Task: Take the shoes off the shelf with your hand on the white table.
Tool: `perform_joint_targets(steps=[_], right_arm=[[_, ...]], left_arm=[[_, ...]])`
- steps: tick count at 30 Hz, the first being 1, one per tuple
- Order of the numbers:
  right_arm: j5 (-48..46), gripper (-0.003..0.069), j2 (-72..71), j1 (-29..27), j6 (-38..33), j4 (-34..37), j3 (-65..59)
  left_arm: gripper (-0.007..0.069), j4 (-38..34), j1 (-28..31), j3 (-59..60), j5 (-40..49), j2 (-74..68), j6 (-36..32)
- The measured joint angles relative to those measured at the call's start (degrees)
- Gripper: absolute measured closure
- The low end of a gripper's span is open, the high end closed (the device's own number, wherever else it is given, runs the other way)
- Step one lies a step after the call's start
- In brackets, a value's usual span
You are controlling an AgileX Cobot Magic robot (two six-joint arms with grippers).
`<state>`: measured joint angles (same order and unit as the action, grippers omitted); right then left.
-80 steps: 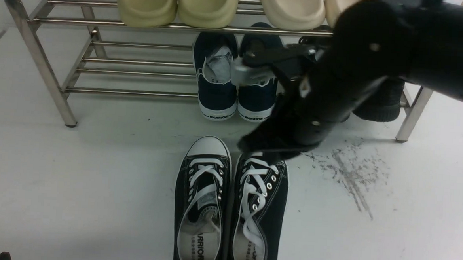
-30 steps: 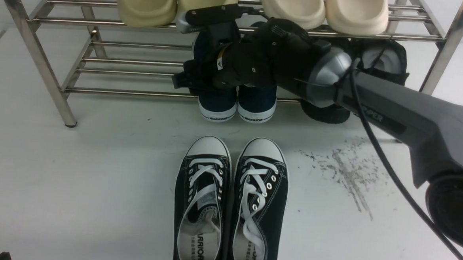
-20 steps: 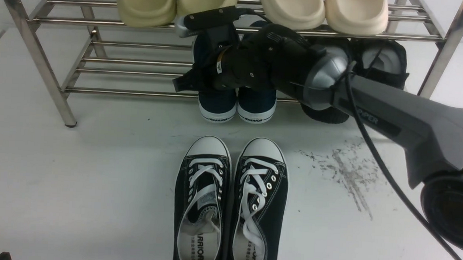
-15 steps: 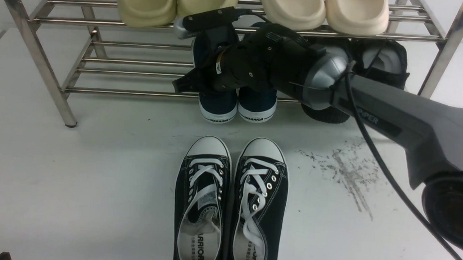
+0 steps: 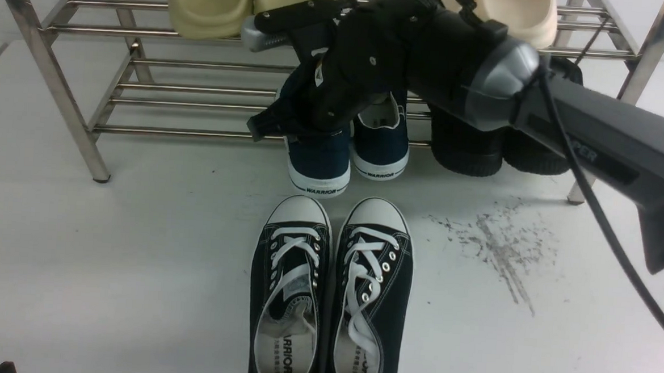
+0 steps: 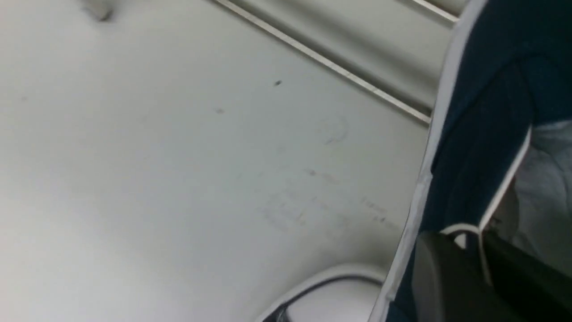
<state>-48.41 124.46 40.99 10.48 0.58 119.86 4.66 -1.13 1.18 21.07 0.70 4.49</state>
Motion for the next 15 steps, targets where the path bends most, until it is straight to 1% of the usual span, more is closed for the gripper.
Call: perform_joint_targets(steps=[4, 5, 10, 13, 14, 15], right_arm=[[-4.7, 0.0587, -2.0, 0.3, -3.3, 2.5, 0.0], [-7.6, 0.0589, -3.3, 0.7, -4.4, 3.6, 0.0], [-14.0, 0.0592, -8.1, 1.8, -6.3, 5.7, -0.1], [-19.9, 0.0592, -13.0, 3.2, -10.0, 8.7, -0.1], [-20.3, 0.0592, -13.0, 3.2, -10.5, 8.7, -0.1], [-22.7, 0.0592, -15.1, 3.4, -12.1, 10.6, -0.1]], left_arm=[[0.0385, 0.0, 0.0, 0.0, 0.0, 0.0, 0.0], [0.0385, 0.0, 0.0, 0.0, 0.0, 0.0, 0.0], [0.0385, 0.1, 0.0, 0.0, 0.0, 0.0, 0.0], [0.0385, 0.1, 0.0, 0.0, 0.0, 0.0, 0.0], [0.0385, 0.1, 0.0, 0.0, 0.0, 0.0, 0.0], [0.0385, 0.1, 0.0, 0.0, 0.0, 0.0, 0.0]])
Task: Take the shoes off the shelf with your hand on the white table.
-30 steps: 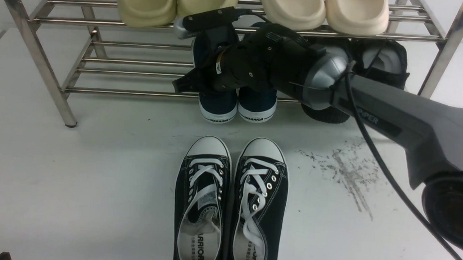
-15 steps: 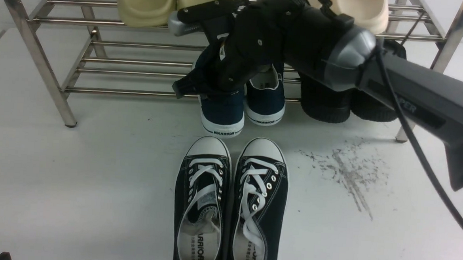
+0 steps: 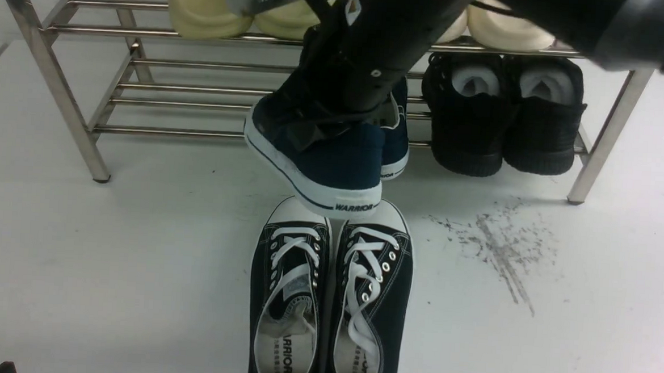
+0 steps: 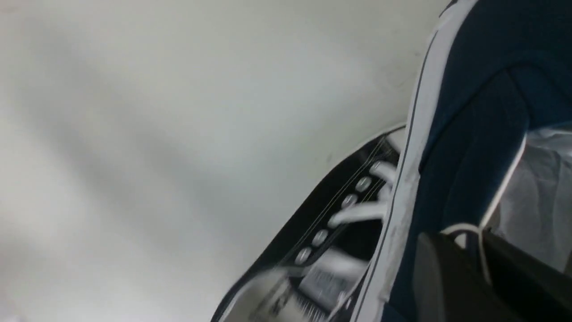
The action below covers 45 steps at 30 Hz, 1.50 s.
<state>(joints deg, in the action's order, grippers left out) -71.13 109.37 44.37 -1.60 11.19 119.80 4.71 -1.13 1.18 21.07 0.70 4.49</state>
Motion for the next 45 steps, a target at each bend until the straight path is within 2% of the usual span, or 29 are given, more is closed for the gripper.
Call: perform_joint_targets(steps=[6, 13, 20, 24, 25, 28, 34, 38, 45], right_arm=[[-1.4, 0.0592, -5.2, 0.2, -4.0, 3.6, 0.0], [-1.4, 0.0592, -15.6, 0.3, -2.2, -2.6, -5.4], [-1.4, 0.0592, -30.3, 0.3, 9.9, -13.3, -23.7], [0.0, 0.0592, -35.7, 0.3, 23.1, -18.7, -41.7], [0.5, 0.0592, -35.8, 0.3, 23.7, -19.1, -42.5], [9.5, 0.0593, -34.7, 0.3, 33.1, -23.4, -55.2], [27.4, 0.0593, -30.0, 0.3, 45.9, -31.9, -64.5], [34.0, 0.0593, -25.3, 0.3, 49.3, -34.6, -65.0], [37.5, 0.0594, -19.7, 0.4, 50.0, -33.2, -65.0]], left_arm=[[0.0385, 0.0, 0.0, 0.0, 0.0, 0.0, 0.0], [0.0384, 0.0, 0.0, 0.0, 0.0, 0.0, 0.0], [0.0384, 0.0, 0.0, 0.0, 0.0, 0.0, 0.0], [0.0384, 0.0, 0.0, 0.0, 0.0, 0.0, 0.0], [0.0384, 0.0, 0.0, 0.0, 0.0, 0.0, 0.0], [0.0384, 0.0, 0.0, 0.0, 0.0, 0.0, 0.0], [0.0384, 0.0, 0.0, 0.0, 0.0, 0.0, 0.0], [0.0384, 0.0, 0.0, 0.0, 0.0, 0.0, 0.0], [0.0384, 0.0, 0.0, 0.0, 0.0, 0.0, 0.0]])
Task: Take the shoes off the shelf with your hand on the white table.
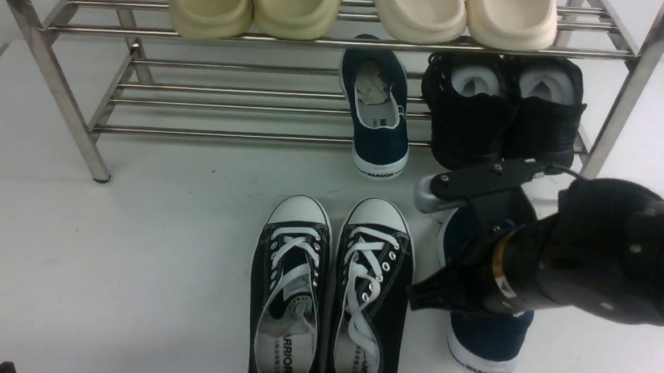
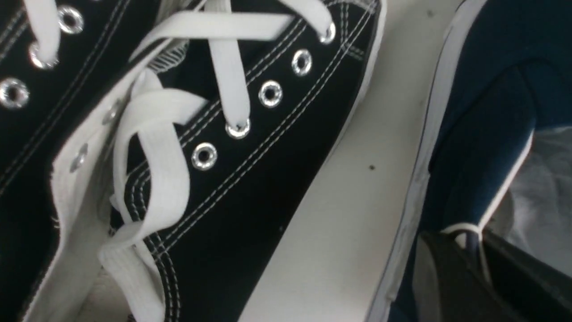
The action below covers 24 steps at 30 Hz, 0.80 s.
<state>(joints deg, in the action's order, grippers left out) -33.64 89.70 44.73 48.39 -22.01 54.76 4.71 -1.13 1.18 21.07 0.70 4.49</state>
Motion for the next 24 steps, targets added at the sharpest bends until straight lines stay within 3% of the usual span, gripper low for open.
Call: perform_joint_targets(steps=[9, 17, 24], right_arm=[[-0.4, 0.0594, 1.3, 0.9, -1.4, 3.8, 0.0], [-1.6, 0.0594, 1.4, 5.2, -2.7, 5.7, 0.0], [-5.4, 0.0543, 1.4, 6.3, -3.8, 6.0, 0.0]], left_arm=[[0.0384, 0.0, 0.0, 0.0, 0.0, 0.0, 0.0], [0.0383, 0.0, 0.0, 0.0, 0.0, 0.0, 0.0], [0.0383, 0.2, 0.0, 0.0, 0.0, 0.0, 0.0]])
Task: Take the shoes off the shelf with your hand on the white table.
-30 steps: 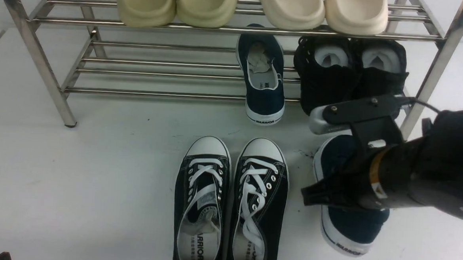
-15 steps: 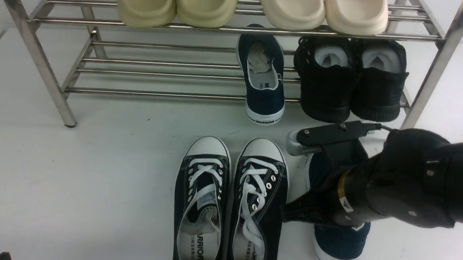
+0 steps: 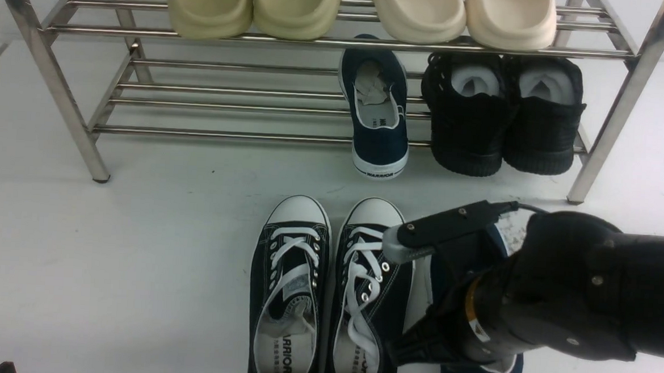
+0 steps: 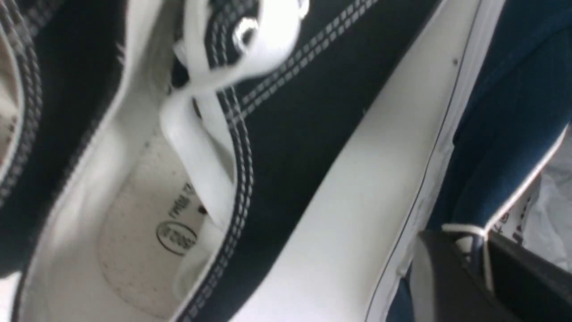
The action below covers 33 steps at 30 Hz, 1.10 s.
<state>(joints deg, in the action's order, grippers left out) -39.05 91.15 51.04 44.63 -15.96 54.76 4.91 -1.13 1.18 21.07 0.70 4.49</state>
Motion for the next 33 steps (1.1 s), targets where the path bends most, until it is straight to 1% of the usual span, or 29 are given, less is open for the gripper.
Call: perform_joint_targets(steps=[3, 5, 6, 9, 11, 12, 13, 14, 17, 19, 21, 22, 23, 24, 26, 28, 33], right_arm=[[-0.5, 0.0465, 0.0, 0.0, -0.4, 0.8, 0.0], [-0.7, 0.0391, 0.0, 0.2, -0.8, 1.0, 0.2], [-1.4, 0.0336, 0.0, 0.3, -1.1, 1.0, 0.6], [-3.2, 0.0266, 0.0, 0.4, -2.2, 1.3, 1.7], [-7.5, 0.0179, 0.0, 0.4, -4.1, 2.4, 4.7], [-7.9, 0.0174, 0.0, 0.4, -4.3, 2.5, 5.0], [-11.8, 0.0134, 0.0, 0.4, -6.2, 2.8, 7.5], [-14.1, 0.0118, 0.0, 0.4, -7.2, 3.0, 9.4], [-18.8, 0.0102, 0.0, 0.4, -10.4, 3.3, 15.0], [-19.5, 0.0099, 0.0, 0.4, -12.7, 3.2, 19.2], [-17.5, 0.0101, 0.0, 0.4, -14.7, 2.6, 22.7], [-15.0, 0.0104, 0.1, 0.4, -15.7, 1.9, 24.1], [-15.0, 0.0105, 0.1, 0.4, -15.8, 1.8, 24.3], [-10.6, 0.0113, 0.5, 0.3, -16.8, 0.2, 26.2], [-6.8, 0.0127, 1.7, -0.3, -16.8, -1.4, 28.5], [-5.1, 0.0142, 4.0, -1.3, -16.8, -2.1, 31.0], [-4.6, 0.0159, 11.6, -5.2, -16.2, -2.5, 38.1]], left_arm=[[0.0383, 0.0, 0.0, 0.0, 0.0, 0.0, 0.0], [0.0383, 0.0, 0.0, 0.0, 0.0, 0.0, 0.0], [0.0383, 0.0, 0.0, 0.0, 0.0, 0.0, 0.0], [0.0383, 0.0, 0.0, 0.0, 0.0, 0.0, 0.0], [0.0383, 0.0, 0.0, 0.0, 0.0, 0.0, 0.0], [0.0383, 0.0, 0.0, 0.0, 0.0, 0.0, 0.0], [0.0383, 0.0, 0.0, 0.0, 0.0, 0.0, 0.0], [0.0383, 0.0, 0.0, 0.0, 0.0, 0.0, 0.0], [0.0383, 0.0, 0.0, 0.0, 0.0, 0.0, 0.0], [0.0383, 0.0, 0.0, 0.0, 0.0, 0.0, 0.0], [0.0383, 0.0, 0.0, 0.0, 0.0, 0.0, 0.0], [0.0383, 0.0, 0.0, 0.0, 0.0, 0.0, 0.0], [0.0383, 0.0, 0.0, 0.0, 0.0, 0.0, 0.0], [0.0383, 0.0, 0.0, 0.0, 0.0, 0.0, 0.0], [0.0383, 0.0, 0.0, 0.0, 0.0, 0.0, 0.0], [0.0383, 0.0, 0.0, 0.0, 0.0, 0.0, 0.0], [0.0383, 0.5, 0.0, 0.0, 0.0, 0.0, 0.0]])
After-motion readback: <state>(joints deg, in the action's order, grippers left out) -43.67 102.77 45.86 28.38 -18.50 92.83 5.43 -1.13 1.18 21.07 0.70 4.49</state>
